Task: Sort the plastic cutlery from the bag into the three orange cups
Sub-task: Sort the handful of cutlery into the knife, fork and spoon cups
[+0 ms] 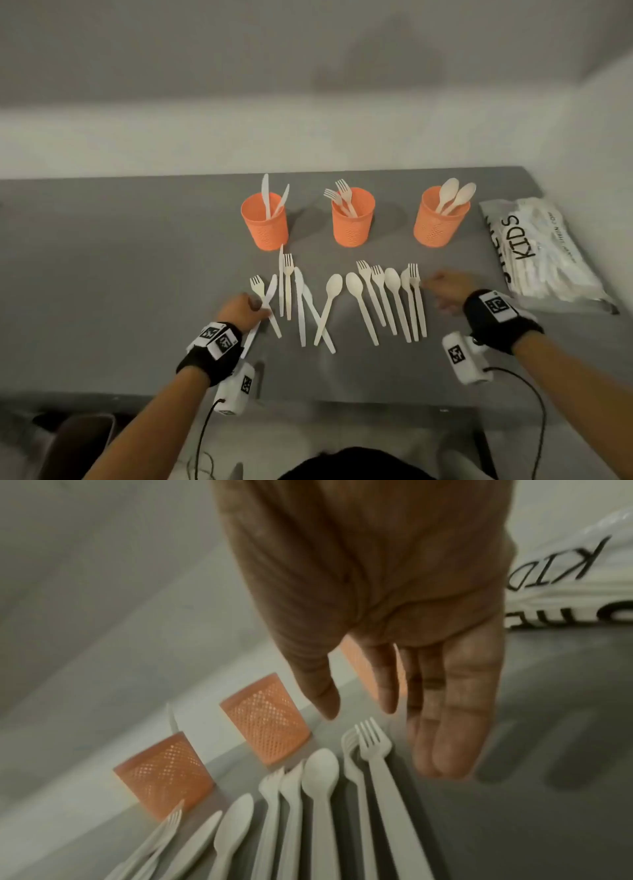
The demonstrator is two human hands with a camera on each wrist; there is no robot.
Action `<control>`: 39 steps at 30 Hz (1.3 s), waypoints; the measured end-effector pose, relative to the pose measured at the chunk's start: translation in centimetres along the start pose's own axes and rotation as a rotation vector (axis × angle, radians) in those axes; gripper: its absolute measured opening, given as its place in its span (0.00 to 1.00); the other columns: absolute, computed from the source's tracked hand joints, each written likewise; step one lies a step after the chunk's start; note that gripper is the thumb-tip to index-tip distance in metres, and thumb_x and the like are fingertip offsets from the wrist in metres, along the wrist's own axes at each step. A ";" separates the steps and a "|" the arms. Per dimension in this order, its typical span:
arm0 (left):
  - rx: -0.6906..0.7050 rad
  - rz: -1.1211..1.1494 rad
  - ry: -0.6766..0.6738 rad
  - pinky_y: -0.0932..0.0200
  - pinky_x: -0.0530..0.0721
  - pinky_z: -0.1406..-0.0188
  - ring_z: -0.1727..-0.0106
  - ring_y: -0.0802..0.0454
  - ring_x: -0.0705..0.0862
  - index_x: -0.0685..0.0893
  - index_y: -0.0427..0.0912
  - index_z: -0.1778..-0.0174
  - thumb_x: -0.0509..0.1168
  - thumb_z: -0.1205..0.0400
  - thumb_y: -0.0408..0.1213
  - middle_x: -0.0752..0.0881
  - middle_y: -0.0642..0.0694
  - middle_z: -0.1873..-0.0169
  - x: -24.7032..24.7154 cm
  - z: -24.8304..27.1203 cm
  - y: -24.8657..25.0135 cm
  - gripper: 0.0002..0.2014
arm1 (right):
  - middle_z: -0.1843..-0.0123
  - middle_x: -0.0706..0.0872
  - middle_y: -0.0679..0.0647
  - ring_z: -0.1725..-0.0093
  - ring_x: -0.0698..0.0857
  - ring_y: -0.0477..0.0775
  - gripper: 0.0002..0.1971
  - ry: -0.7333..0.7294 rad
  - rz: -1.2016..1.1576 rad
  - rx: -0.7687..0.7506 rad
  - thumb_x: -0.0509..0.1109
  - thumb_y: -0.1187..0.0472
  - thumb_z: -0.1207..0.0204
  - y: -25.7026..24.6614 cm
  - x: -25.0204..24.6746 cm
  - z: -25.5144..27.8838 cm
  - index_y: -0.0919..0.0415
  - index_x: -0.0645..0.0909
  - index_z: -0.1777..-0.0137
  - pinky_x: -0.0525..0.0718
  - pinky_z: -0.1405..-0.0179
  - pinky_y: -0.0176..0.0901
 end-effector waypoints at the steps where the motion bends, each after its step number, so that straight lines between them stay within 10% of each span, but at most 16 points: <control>1: 0.022 -0.008 -0.002 0.58 0.72 0.58 0.61 0.47 0.77 0.69 0.46 0.71 0.70 0.23 0.41 0.75 0.50 0.71 0.4 -0.1 0.4 0.16 | 0.55 0.80 0.62 0.60 0.81 0.59 0.14 0.011 -0.003 0.010 0.67 0.55 0.21 -0.1 0.6 -0.4 0.65 0.74 0.45 0.83 0.61 0.49; 4: 0.018 -0.038 -0.036 0.59 0.73 0.60 0.60 0.47 0.80 0.70 0.47 0.73 0.69 0.24 0.37 0.78 0.49 0.70 1.2 -0.5 0.7 0.16 | 0.47 0.84 0.67 0.49 0.85 0.66 0.15 0.042 0.026 0.027 0.66 0.57 0.21 -0.4 1.9 -1.2 0.70 0.77 0.42 0.86 0.48 0.57; 10: -0.058 0.097 0.105 0.57 0.71 0.62 0.61 0.45 0.78 0.71 0.43 0.71 0.68 0.23 0.34 0.77 0.48 0.72 -0.2 -0.7 -0.4 0.13 | 0.42 0.83 0.66 0.47 0.83 0.65 0.20 -0.002 0.019 0.079 0.67 0.56 0.23 -0.8 2.8 -1.6 0.69 0.77 0.36 0.86 0.51 0.55; 13: -0.143 0.175 0.102 0.51 0.81 0.57 0.59 0.39 0.83 0.78 0.36 0.62 0.65 0.21 0.35 0.85 0.37 0.63 -0.4 -1.2 -1.5 0.07 | 0.42 0.81 0.64 0.48 0.82 0.63 0.22 -0.012 0.051 0.091 0.68 0.56 0.23 -1.1 3.1 -1.7 0.69 0.75 0.34 0.86 0.53 0.54; 18: -0.172 0.235 0.035 0.40 0.81 0.39 0.39 0.33 0.81 0.76 0.30 0.37 0.60 0.22 0.58 0.82 0.32 0.43 0.5 -2.0 1.9 0.32 | 0.30 0.78 0.66 0.33 0.78 0.67 0.28 -0.018 0.166 0.043 0.67 0.50 0.23 -2.4 4.1 -1.8 0.70 0.73 0.30 0.81 0.35 0.57; 23: -0.081 0.051 -0.063 0.46 0.72 0.30 0.29 0.34 0.72 0.65 0.33 0.27 0.60 0.19 0.39 0.65 0.32 0.26 2.8 -0.8 7.6 0.26 | 0.24 0.71 0.66 0.26 0.72 0.66 0.36 -0.063 0.222 0.020 0.66 0.44 0.24 -3.5 5.8 -1.7 0.69 0.67 0.25 0.74 0.27 0.55; 33: 0.097 0.209 -0.337 0.46 0.81 0.38 0.40 0.33 0.83 0.82 0.26 0.43 0.53 0.18 0.26 0.84 0.29 0.43 8.7 2.3 14.8 0.15 | 0.29 0.77 0.65 0.31 0.77 0.65 0.60 -0.054 0.389 -0.073 0.57 0.19 0.54 -4.7 9.4 -1.7 0.61 0.73 0.28 0.77 0.32 0.51; 36: 0.077 0.356 -0.434 0.53 0.83 0.57 0.58 0.38 0.84 0.81 0.35 0.64 0.55 0.20 0.26 0.84 0.33 0.60 8.7 2.3 15.3 0.12 | 0.25 0.66 0.69 0.25 0.68 0.68 0.43 0.032 0.424 -0.036 0.71 0.43 0.30 -4.8 9.4 -1.0 0.71 0.61 0.24 0.72 0.27 0.53; 39: -0.063 0.555 -0.525 0.62 0.75 0.67 0.66 0.50 0.78 0.74 0.41 0.71 0.55 0.20 0.27 0.79 0.43 0.70 8.2 2.8 15.3 0.13 | 0.24 0.63 0.70 0.25 0.66 0.68 0.41 0.072 0.527 -0.056 0.74 0.60 0.28 -4.8 9.3 -1.4 0.75 0.55 0.24 0.71 0.27 0.52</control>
Point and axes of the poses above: each hand's wrist, its own z-axis away from the middle knuckle, its own x-axis out of the palm, y = z × x, the point moved 4 cm from there along -z, towards the middle knuckle
